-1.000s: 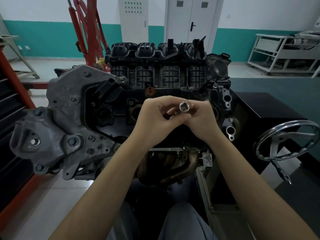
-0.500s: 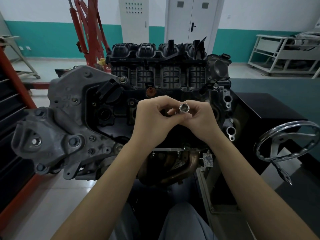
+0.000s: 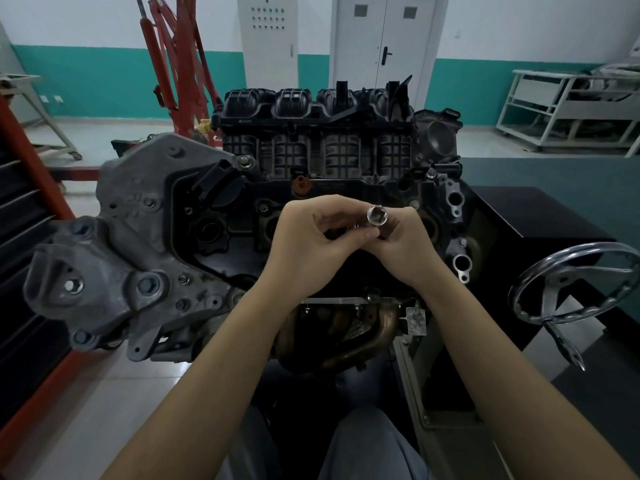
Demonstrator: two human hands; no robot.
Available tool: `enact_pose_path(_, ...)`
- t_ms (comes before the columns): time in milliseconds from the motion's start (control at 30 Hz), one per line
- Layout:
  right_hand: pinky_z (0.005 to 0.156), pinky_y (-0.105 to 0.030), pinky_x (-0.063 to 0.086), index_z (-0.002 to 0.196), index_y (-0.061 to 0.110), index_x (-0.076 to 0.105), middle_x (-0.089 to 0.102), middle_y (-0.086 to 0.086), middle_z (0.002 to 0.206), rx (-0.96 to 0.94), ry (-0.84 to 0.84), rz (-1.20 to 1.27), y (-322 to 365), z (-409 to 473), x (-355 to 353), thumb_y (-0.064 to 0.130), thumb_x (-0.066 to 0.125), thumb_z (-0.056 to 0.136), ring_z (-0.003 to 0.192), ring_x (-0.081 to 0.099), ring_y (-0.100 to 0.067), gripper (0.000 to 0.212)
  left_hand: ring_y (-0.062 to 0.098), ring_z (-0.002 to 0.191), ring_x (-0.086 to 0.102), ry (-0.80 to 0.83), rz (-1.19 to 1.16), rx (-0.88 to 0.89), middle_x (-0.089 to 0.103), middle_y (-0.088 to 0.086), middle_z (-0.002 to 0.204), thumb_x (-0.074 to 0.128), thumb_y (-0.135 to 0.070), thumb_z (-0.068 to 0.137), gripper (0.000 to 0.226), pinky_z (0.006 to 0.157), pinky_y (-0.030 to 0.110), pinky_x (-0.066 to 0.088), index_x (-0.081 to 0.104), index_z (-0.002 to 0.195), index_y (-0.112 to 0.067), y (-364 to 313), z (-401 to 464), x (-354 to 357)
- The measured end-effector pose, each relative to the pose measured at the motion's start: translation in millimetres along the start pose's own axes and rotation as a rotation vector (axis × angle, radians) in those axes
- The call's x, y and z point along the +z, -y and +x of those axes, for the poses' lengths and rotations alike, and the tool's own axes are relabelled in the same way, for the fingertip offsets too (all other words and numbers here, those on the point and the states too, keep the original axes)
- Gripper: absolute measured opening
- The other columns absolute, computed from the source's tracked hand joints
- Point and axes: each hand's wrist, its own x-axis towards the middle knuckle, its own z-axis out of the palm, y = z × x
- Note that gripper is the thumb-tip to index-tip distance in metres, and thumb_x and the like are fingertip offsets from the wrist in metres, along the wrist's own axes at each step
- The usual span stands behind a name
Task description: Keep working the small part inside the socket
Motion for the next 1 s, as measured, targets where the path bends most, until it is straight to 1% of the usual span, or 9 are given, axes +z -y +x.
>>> enact_pose_path(67,0.077,-0.02,0.052,0.087,0.021,0.072,0.073,0.011,0.084,0.013,-0.043,-0.001,-1.4,0.4,1.0,0.02,0.07,0.073,0.085,0.07,-0.008,0.014,0.015,0.092,0.071,0.017,-0.006,0.001,0.074,0.003,0.094,0.076,0.006,0.075,0.027,0.087,0.031,0.056,0.072,0.097,-0.009,0.1,0.1,-0.5)
enact_pose_path(200,0.079,-0.034,0.057,0.09,0.01,0.072,0.074,-0.007,0.088,0.026,-0.071,-0.015,-5.5,0.7,0.7,0.006,0.075,0.075,0.085,0.071,-0.019,0.015,0.009,0.086,0.071,-0.048,0.072,-0.004,0.075,-0.002,0.087,0.081,-0.004,0.073,0.02,0.082,0.031,0.058,0.075,0.091,-0.012,0.8,0.6,1.3)
enact_pose_path(300,0.083,-0.025,0.052,0.099,0.016,0.069,0.073,0.004,0.094,-0.004,-0.027,-0.008,-3.7,-0.6,-1.1,0.0,0.07,0.08,0.093,0.07,-0.013,0.025,0.006,0.091,0.07,-0.009,0.091,0.014,0.074,-0.004,0.092,0.074,-0.001,0.08,0.021,0.085,0.027,0.056,0.074,0.097,-0.013,1.8,0.9,1.8)
enact_pose_path(433,0.077,-0.015,0.049,0.094,0.025,0.068,0.072,0.019,0.083,0.007,-0.052,0.005,-0.8,-0.2,0.8,0.002,0.069,0.076,0.087,0.068,-0.002,0.029,0.018,0.1,0.07,0.066,-0.039,-0.02,0.073,0.009,0.102,0.064,0.008,0.085,0.025,0.092,0.036,0.054,0.07,0.107,-0.002,4.5,0.1,0.8)
enact_pose_path(600,0.078,-0.03,0.056,0.091,0.007,0.071,0.073,-0.002,0.085,0.037,-0.085,-0.022,-3.0,1.0,0.9,-0.006,0.075,0.074,0.083,0.07,-0.013,0.022,0.013,0.09,0.071,-0.041,0.057,0.008,0.075,0.0,0.091,0.08,-0.003,0.075,0.022,0.084,0.037,0.057,0.074,0.094,-0.01,2.8,0.9,1.5)
enact_pose_path(733,0.077,-0.018,0.051,0.097,0.018,0.068,0.071,0.012,0.088,0.015,-0.048,-0.021,-0.8,-1.3,-0.2,0.004,0.072,0.077,0.086,0.068,-0.004,0.024,0.011,0.089,0.071,-0.033,0.035,-0.01,0.075,0.0,0.091,0.076,-0.001,0.077,0.019,0.084,0.034,0.057,0.075,0.094,-0.01,5.8,0.0,2.7)
enact_pose_path(833,0.074,-0.014,0.049,0.094,0.02,0.069,0.071,0.017,0.084,0.013,-0.052,-0.039,-0.3,-1.2,1.7,0.015,0.071,0.074,0.084,0.068,-0.001,0.021,0.019,0.096,0.071,0.037,-0.057,-0.011,0.074,0.009,0.097,0.07,0.005,0.081,0.023,0.089,0.038,0.056,0.072,0.102,-0.003,7.2,-1.0,1.6)
enact_pose_path(900,0.073,-0.018,0.051,0.089,0.017,0.071,0.072,0.013,0.081,0.013,-0.087,-0.047,-3.5,0.1,1.3,0.005,0.075,0.072,0.08,0.069,-0.005,0.021,0.02,0.098,0.07,0.048,-0.067,-0.007,0.074,0.01,0.099,0.071,0.006,0.08,0.026,0.09,0.04,0.055,0.071,0.104,-0.003,6.4,-0.6,1.0)
enact_pose_path(1000,0.075,-0.022,0.053,0.086,0.011,0.071,0.073,0.005,0.083,0.0,-0.09,-0.049,-5.5,0.7,0.4,-0.003,0.076,0.072,0.081,0.071,-0.011,0.02,0.011,0.09,0.07,-0.024,0.062,0.014,0.074,-0.002,0.091,0.081,-0.003,0.073,0.024,0.084,0.031,0.056,0.074,0.095,-0.013,5.4,0.1,3.4)
